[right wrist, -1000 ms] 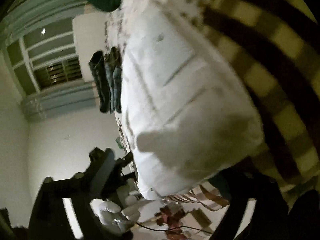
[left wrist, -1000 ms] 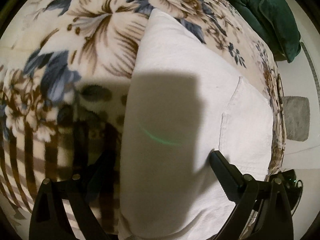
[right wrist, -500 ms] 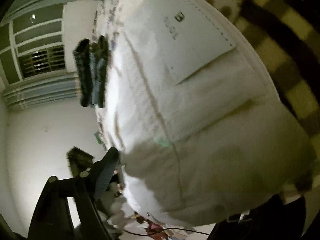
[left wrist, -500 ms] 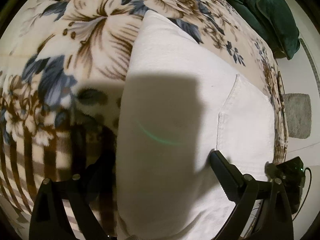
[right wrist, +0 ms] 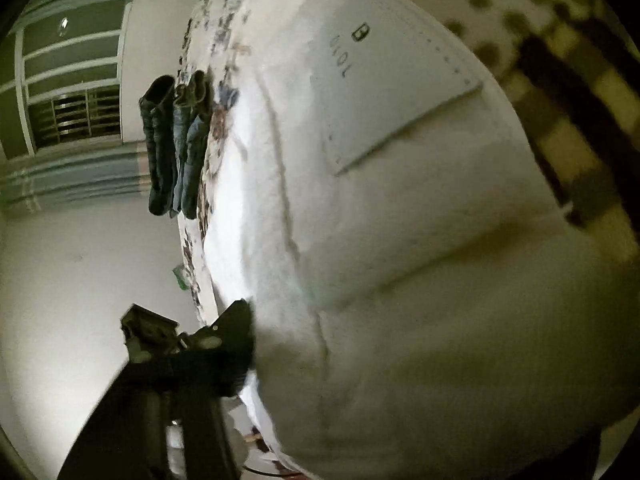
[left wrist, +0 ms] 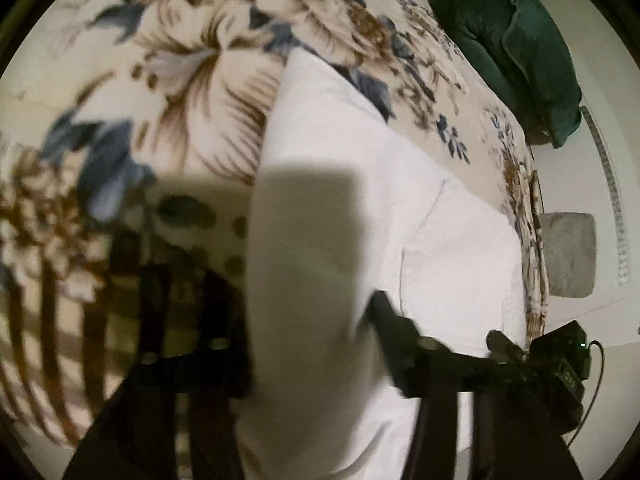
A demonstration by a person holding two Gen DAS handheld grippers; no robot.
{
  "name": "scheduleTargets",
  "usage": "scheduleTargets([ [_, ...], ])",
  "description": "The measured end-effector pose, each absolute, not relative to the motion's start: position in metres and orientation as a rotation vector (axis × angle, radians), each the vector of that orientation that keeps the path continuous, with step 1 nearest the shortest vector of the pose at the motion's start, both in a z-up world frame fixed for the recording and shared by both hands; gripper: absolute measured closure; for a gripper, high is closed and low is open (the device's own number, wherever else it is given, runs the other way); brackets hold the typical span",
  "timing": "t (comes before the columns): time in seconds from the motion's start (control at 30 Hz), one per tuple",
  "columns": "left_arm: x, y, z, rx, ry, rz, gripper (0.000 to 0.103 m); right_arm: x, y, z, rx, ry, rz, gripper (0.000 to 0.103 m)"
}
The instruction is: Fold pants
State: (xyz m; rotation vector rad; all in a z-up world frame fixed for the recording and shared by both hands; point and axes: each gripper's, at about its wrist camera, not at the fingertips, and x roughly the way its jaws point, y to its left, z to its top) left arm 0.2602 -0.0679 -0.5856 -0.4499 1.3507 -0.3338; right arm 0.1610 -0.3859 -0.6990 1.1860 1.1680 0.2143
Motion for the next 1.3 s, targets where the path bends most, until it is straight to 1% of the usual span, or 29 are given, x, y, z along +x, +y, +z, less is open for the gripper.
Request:
scheduleTargets([
  [0.03,0.258,-0.068,-0.578,-0.45,1.331,-0.348,0.079,0.161,-0.385,-0.693,1.17,1.164,0.213,0.06],
  [0.1,0.251,-0.07,-0.563,-0.42,1.306,-0.357,0.082,0.161,-0.382,-0.679,1.137,1.162,0.206,0.064],
  [0.2,0.244,-0.068,-0.54,-0.427,1.288,-0.352,0.083,0.164,-0.381,-0.655,1.123,1.172,0.201,0.067],
  [0.27,0.241,-0.066,-0.523,-0.447,1.279,-0.344,0.083,0.166,-0.377,-0.634,1.109,1.186,0.215,0.068],
  [0.4,0.234,-0.055,-0.473,-0.468,1.241,-0.324,0.083,0.169,-0.373,-0.588,1.072,1.204,0.273,0.068],
  [0.43,0.232,-0.051,-0.454,-0.475,1.229,-0.314,0.083,0.172,-0.369,-0.575,1.064,1.207,0.29,0.068],
  [0.6,0.243,-0.035,-0.381,-0.473,1.16,-0.292,0.083,0.2,-0.352,-0.497,1.0,1.191,0.369,0.069],
  [0.7,0.261,-0.02,-0.348,-0.485,1.112,-0.276,0.083,0.235,-0.333,-0.448,0.961,1.158,0.413,0.069],
  [0.8,0.297,0.0,-0.319,-0.502,1.061,-0.265,0.083,0.272,-0.315,-0.413,0.942,1.119,0.434,0.069],
  [0.87,0.336,0.018,-0.303,-0.514,1.03,-0.267,0.083,0.308,-0.298,-0.391,0.931,1.082,0.443,0.069],
  [1.0,0.414,0.052,-0.291,-0.524,1.0,-0.281,0.083,0.394,-0.26,-0.371,0.938,1.023,0.429,0.069],
  [1.13,0.515,0.089,-0.3,-0.507,0.997,-0.303,0.083,0.474,-0.228,-0.379,0.968,0.99,0.402,0.069],
  [1.3,0.621,0.119,-0.344,-0.471,1.016,-0.32,0.083,0.583,-0.193,-0.429,1.002,0.965,0.37,0.069],
])
